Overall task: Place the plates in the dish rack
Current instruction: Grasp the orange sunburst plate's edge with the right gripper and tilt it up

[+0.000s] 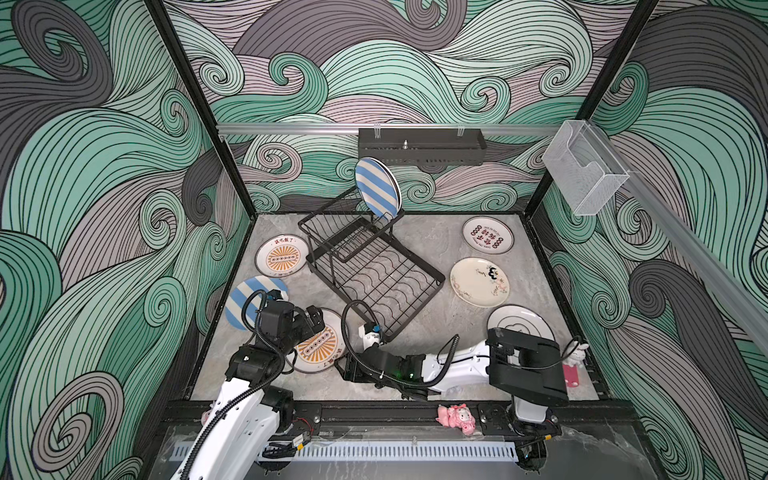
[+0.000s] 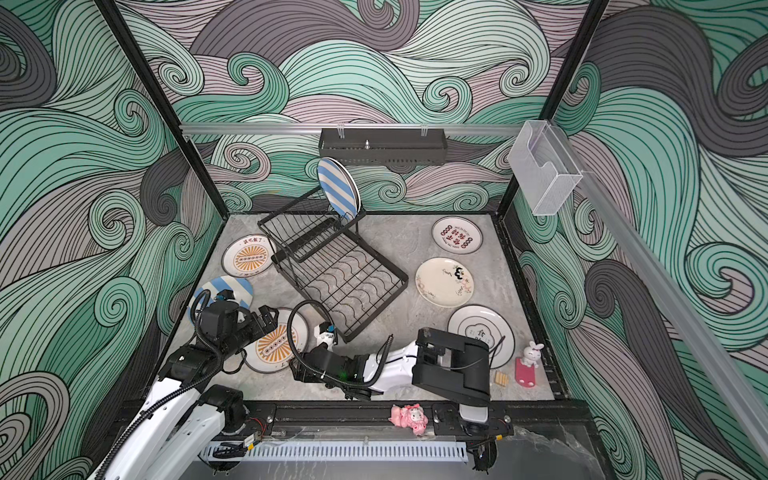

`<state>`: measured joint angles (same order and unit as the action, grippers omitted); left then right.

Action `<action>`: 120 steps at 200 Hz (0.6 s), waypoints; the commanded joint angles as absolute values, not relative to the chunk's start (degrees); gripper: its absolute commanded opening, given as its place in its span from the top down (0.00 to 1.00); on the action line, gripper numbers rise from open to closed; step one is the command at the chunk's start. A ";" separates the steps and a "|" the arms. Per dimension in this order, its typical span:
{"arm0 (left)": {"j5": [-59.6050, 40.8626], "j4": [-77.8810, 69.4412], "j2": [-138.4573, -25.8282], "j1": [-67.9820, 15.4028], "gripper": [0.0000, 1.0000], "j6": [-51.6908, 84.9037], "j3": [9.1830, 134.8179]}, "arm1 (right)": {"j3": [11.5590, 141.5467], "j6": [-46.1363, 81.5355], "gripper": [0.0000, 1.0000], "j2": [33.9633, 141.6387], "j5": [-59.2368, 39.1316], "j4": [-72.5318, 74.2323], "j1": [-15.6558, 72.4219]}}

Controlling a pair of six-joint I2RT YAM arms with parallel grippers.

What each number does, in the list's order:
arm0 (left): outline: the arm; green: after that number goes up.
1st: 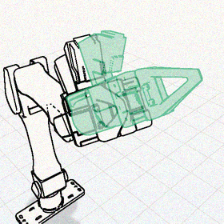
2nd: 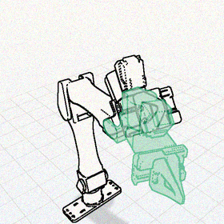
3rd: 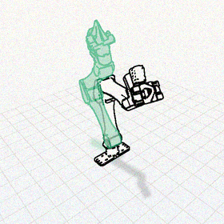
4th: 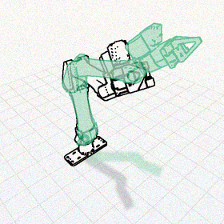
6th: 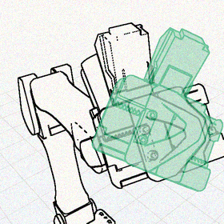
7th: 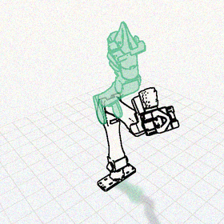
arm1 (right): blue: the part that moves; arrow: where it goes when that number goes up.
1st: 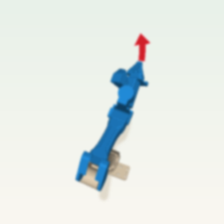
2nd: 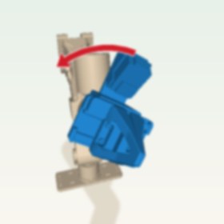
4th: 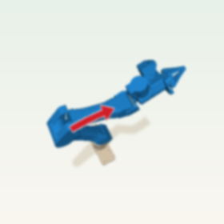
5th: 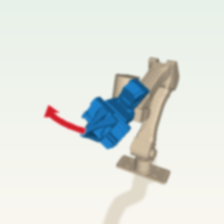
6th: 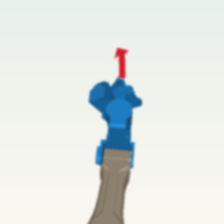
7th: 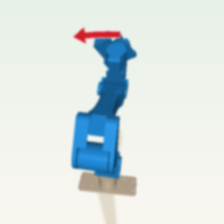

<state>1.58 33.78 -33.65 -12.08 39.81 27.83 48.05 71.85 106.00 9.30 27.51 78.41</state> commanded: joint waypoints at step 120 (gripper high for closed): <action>-3.96 30.14 -34.41 -9.66 0.01 38.23 26.73 | 54.72 72.68 0.43 115.84 5.12 24.98 71.72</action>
